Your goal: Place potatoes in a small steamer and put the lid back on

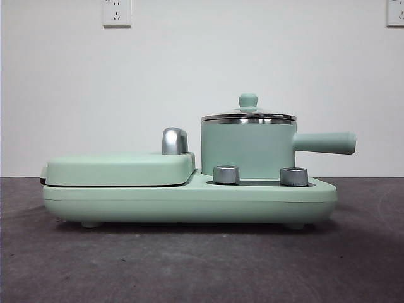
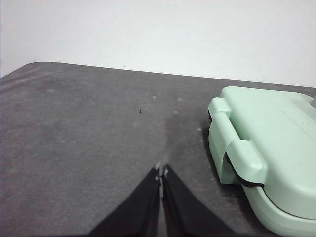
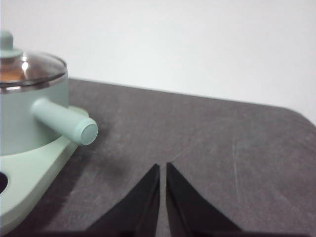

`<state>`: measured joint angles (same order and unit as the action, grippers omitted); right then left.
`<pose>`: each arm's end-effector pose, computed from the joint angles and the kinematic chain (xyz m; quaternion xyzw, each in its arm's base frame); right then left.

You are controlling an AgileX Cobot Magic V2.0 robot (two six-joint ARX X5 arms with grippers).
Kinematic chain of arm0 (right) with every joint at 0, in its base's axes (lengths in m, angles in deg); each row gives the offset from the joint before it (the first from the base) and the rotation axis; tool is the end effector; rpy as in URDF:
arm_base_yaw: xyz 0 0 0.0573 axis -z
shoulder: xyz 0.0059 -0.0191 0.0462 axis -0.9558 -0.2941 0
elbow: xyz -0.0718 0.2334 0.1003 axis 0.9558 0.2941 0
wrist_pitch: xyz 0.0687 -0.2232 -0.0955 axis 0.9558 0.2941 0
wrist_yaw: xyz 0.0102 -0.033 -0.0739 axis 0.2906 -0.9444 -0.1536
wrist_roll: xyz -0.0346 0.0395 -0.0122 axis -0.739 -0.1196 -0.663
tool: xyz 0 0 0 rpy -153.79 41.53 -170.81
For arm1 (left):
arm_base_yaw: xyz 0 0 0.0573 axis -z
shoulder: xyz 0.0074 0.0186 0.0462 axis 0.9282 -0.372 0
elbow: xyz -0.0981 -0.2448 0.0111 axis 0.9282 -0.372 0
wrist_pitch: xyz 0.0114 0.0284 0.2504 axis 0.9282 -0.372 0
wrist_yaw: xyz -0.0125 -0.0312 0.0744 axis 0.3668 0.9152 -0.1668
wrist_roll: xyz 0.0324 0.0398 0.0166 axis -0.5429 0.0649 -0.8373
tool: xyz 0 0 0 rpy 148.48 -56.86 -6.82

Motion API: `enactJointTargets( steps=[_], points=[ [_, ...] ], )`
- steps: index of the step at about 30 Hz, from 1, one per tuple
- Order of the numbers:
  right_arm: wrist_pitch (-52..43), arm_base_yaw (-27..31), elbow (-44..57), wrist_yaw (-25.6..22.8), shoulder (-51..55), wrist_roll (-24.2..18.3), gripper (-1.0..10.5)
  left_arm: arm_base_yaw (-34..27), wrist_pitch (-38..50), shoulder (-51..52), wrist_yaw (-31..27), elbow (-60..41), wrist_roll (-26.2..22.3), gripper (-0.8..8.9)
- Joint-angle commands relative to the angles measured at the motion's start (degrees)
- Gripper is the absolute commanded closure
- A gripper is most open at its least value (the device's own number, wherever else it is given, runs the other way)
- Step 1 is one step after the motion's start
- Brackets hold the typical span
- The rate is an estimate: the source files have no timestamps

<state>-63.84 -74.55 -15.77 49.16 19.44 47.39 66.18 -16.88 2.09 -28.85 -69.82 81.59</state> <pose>0.0988 0.0036 0.1738 -0.0398 -0.0029 0.0257 0.9989 0.0957 0.0018 0.1645 -0.0482 0.0372 -0.0074 0.9981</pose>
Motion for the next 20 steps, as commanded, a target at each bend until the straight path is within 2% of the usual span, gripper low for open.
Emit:
enactJointTargets(
  steps=[1,20],
  points=[
    [0.2,0.2,1.4,-0.3,2.6,1.3,9.3,-0.1,0.9,0.1,0.0,-1.1,-0.5,8.07],
    [-0.1,0.3,1.4,0.0,2.7,1.4,9.3,-0.1,1.0,0.1,0.0,-1.1,-0.5,8.07]
  ],
)
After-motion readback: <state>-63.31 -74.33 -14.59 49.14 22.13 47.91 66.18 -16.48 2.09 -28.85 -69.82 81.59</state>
